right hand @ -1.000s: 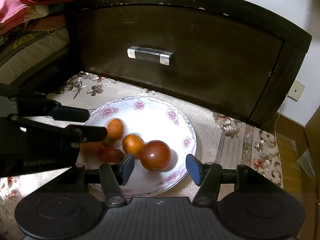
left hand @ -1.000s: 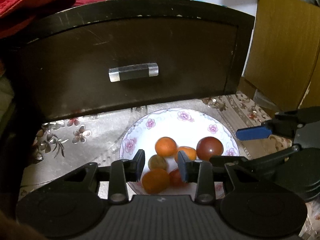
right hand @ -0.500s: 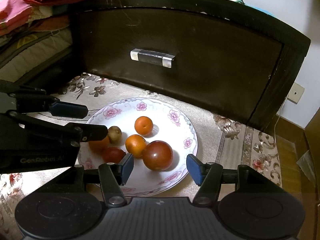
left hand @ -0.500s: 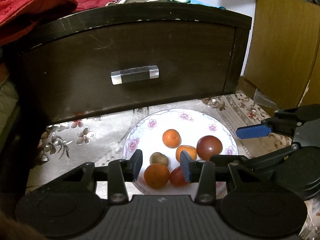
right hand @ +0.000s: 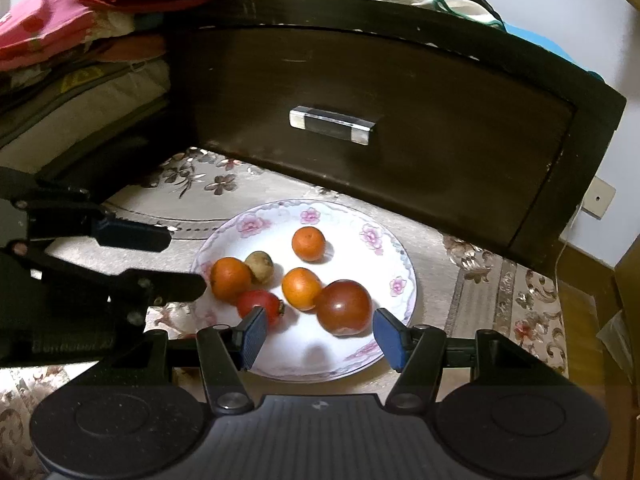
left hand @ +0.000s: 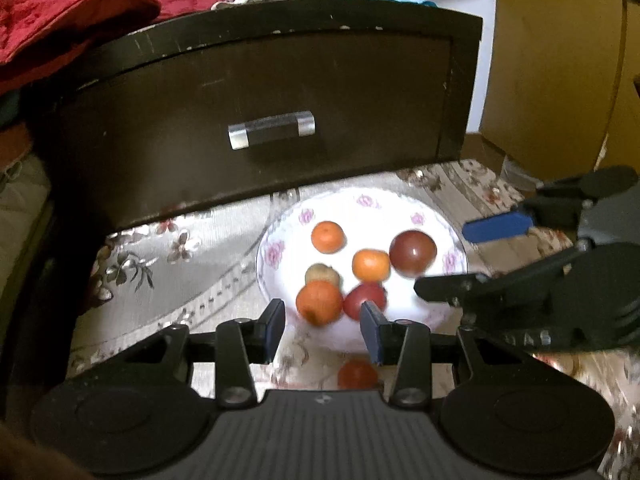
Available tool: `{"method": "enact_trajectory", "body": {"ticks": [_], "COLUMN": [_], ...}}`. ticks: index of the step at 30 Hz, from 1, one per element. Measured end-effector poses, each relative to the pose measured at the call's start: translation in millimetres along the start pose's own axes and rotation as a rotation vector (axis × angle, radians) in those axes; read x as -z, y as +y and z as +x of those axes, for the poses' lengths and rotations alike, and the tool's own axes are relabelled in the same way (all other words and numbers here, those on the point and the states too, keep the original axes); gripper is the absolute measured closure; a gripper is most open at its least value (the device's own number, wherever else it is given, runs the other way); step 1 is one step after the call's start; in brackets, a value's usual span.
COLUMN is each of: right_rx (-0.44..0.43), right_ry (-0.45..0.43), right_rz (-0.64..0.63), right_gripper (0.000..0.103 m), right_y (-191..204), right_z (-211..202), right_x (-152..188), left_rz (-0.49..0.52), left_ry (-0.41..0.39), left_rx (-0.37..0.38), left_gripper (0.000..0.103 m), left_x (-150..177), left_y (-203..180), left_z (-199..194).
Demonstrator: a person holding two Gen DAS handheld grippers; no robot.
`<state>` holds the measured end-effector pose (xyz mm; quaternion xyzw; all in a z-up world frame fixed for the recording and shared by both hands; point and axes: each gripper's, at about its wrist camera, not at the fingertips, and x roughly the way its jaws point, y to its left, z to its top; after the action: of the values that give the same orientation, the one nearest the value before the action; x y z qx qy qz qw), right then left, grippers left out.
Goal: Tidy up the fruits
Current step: 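Grasp a small brown kiwi with the left gripper while the right gripper grasps a red tomato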
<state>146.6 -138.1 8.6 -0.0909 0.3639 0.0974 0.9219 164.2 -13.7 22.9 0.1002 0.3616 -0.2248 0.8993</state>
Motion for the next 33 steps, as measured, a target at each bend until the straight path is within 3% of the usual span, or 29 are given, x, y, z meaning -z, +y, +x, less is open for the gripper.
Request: {"method": "enact_trajectory", "body": {"ticks": [13,22,26,33], "right_rx": [-0.033,-0.094,-0.119,-0.204], "right_ry": [-0.008,0.018,0.031,0.073], "right_rz": [0.01,0.021,0.028,0.023], "right_gripper": [0.047,0.047,0.047,0.047], "right_y": [7.5,10.4,13.5,28.9], "right_z": [-19.0,-21.6,-19.6,-11.8], "right_x": [7.1,14.2,14.3,15.0], "left_rz": [0.067,0.059,0.053,0.069], "left_ry": [0.122,0.145,0.15,0.189], "left_rx": [0.055,0.076,0.071,0.04], "left_gripper": [0.056,0.056,0.07,0.071], "left_x": [44.5,50.9,50.0,55.0], "left_y": [-7.6,-16.0,-14.5,-4.7], "left_z": [8.2,26.2,24.9,13.1]}}
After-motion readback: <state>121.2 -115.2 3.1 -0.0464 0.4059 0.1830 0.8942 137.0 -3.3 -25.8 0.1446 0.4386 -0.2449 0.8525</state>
